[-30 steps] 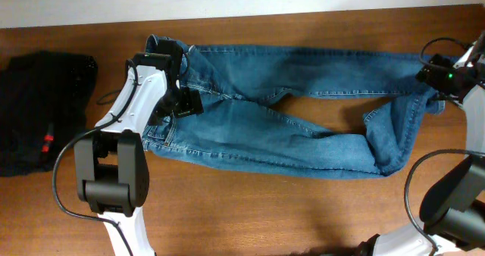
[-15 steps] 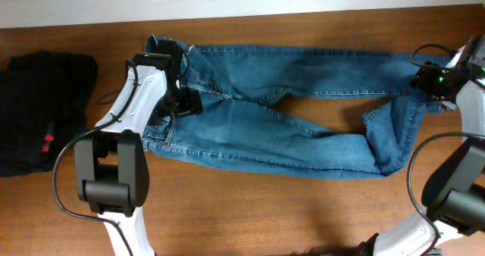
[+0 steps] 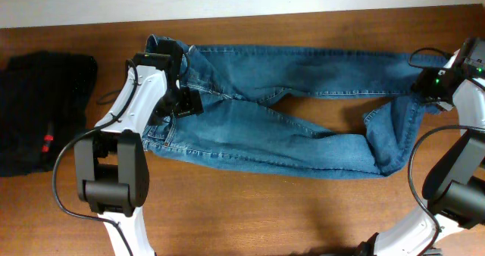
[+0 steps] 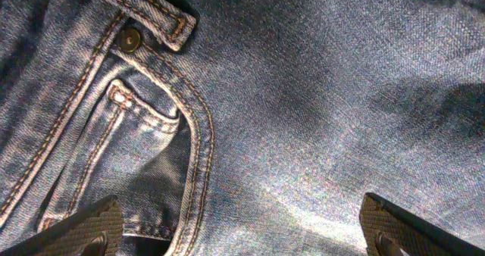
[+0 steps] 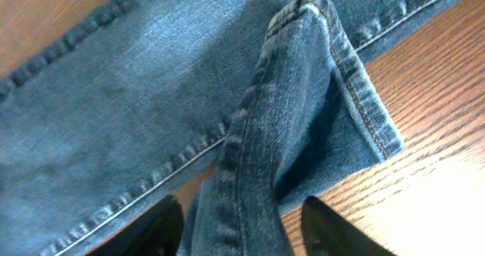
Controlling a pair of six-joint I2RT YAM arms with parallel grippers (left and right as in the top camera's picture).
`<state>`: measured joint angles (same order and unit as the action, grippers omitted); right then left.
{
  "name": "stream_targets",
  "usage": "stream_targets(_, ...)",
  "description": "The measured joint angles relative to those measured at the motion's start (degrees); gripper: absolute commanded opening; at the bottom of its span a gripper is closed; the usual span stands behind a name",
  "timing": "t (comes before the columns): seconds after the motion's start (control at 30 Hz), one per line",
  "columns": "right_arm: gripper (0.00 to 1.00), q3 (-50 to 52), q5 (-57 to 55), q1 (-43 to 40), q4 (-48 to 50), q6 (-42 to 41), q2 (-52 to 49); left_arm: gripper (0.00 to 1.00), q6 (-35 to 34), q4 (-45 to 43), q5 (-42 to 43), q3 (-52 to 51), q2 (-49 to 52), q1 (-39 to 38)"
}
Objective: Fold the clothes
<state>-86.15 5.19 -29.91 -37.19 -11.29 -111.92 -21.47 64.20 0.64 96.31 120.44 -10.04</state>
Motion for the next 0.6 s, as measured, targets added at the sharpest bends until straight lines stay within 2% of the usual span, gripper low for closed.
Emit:
stream_targets(0.17, 0.52, 0.0, -0.4, 0.0, 0.0, 0.0, -0.4, 0.99, 0.0, 0.0, 0.0, 0.0, 0.0, 0.0)
stream_targets(0.37, 0.31, 0.0, -0.7, 0.0, 0.8, 0.2, -0.4, 0.99, 0.0, 0.0, 0.0, 0.0, 0.0, 0.0)
stream_targets(0.47, 0.15, 0.0, -0.8, 0.0, 0.8, 0.4, -0.4, 0.99, 0.0, 0.0, 0.0, 0.0, 0.0, 0.0)
stream_targets(0.6, 0.14, 0.0, -0.8, 0.0, 0.8, 0.2, -0.4, 0.99, 0.0, 0.0, 0.0, 0.0, 0.0, 0.0)
